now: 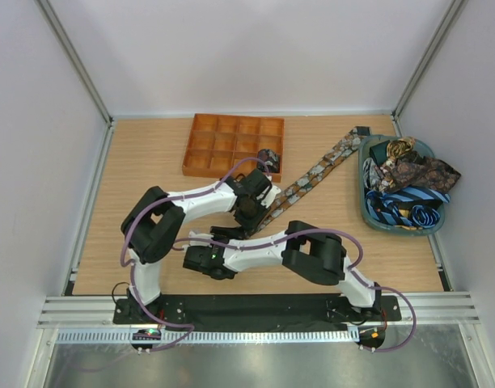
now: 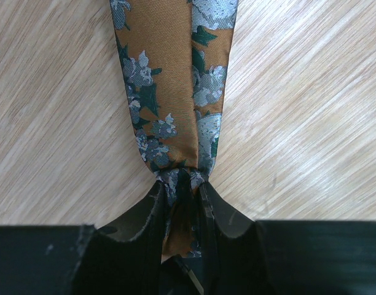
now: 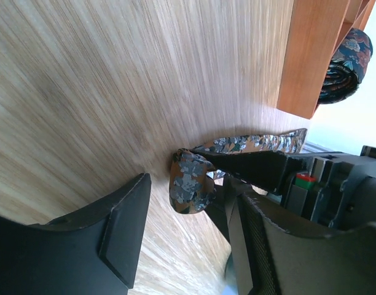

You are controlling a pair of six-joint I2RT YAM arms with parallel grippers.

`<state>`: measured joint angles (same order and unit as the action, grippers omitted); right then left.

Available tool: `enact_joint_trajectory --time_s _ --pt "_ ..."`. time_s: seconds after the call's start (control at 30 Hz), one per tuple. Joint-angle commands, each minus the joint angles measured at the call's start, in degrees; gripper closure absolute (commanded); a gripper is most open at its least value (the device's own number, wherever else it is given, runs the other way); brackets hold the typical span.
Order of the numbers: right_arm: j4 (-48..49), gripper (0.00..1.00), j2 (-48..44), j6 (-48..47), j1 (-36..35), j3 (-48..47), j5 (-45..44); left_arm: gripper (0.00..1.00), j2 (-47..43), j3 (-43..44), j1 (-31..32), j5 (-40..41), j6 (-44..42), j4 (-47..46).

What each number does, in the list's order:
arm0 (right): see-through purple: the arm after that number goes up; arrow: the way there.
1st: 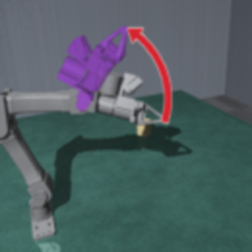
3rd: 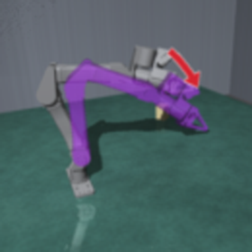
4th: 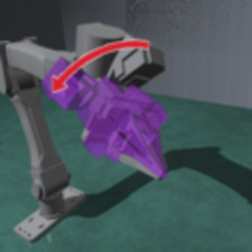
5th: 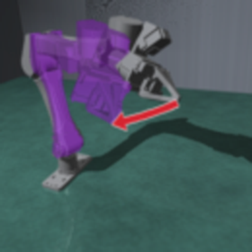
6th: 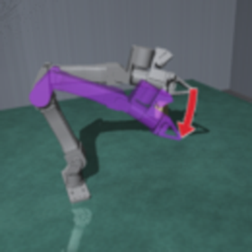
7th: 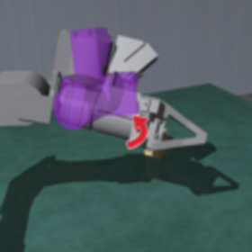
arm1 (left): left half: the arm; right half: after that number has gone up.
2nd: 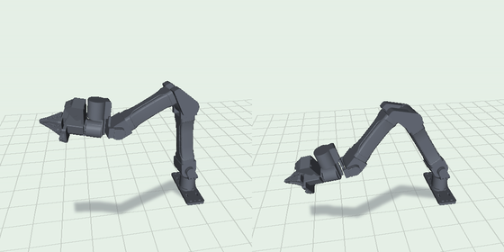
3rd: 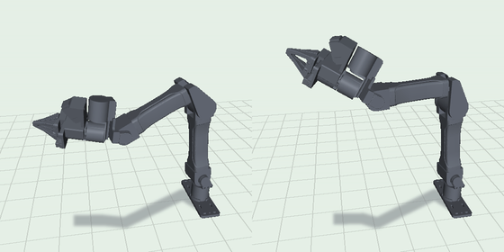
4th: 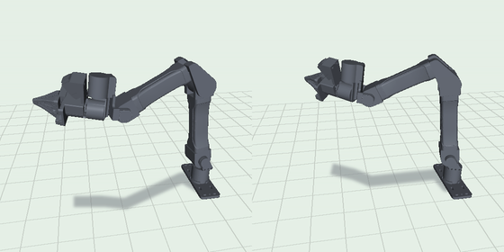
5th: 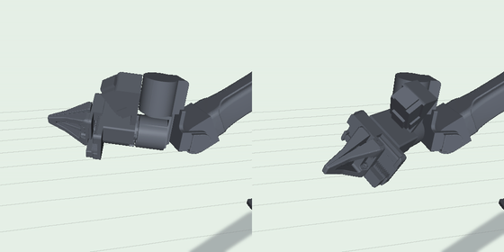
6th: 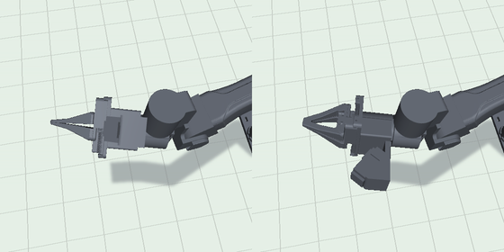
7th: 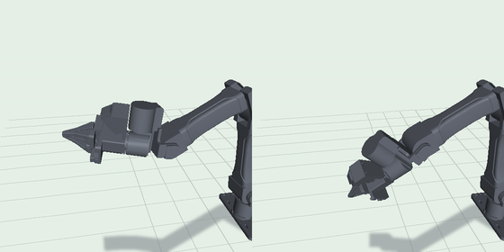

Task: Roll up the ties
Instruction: Roll the tie

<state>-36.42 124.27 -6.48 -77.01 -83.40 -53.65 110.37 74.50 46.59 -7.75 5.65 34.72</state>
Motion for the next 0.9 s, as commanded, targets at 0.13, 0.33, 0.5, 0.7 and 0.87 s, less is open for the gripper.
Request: enact_joint_trajectory --time_s 0.13,0.33,0.5,0.7,0.87 --pt "-1.8 0.45 4.8 -1.1 1.6 -2.7 -0.9 0.76 2.6 2.7 0.2 0.0 0.3 11.1" --pt "-5.6 0.47 7.3 1.3 1.9 -4.5 -3.2 0.76 2.7 3.7 0.2 0.1 0.6 14.2" --pt "-8.6 0.53 9.8 4.3 2.1 -5.5 -3.8 0.76 3.7 4.8 0.3 -0.3 0.5 16.0" --pt "-9.5 0.72 9.9 6.3 2.2 -5.6 -4.1 0.73 3.1 5.1 0.3 -0.4 0.6 16.0" --pt "-8.5 0.79 7.7 6.3 2.1 -5.3 -2.4 0.53 1.5 5.7 0.2 -0.1 0.7 14.7"
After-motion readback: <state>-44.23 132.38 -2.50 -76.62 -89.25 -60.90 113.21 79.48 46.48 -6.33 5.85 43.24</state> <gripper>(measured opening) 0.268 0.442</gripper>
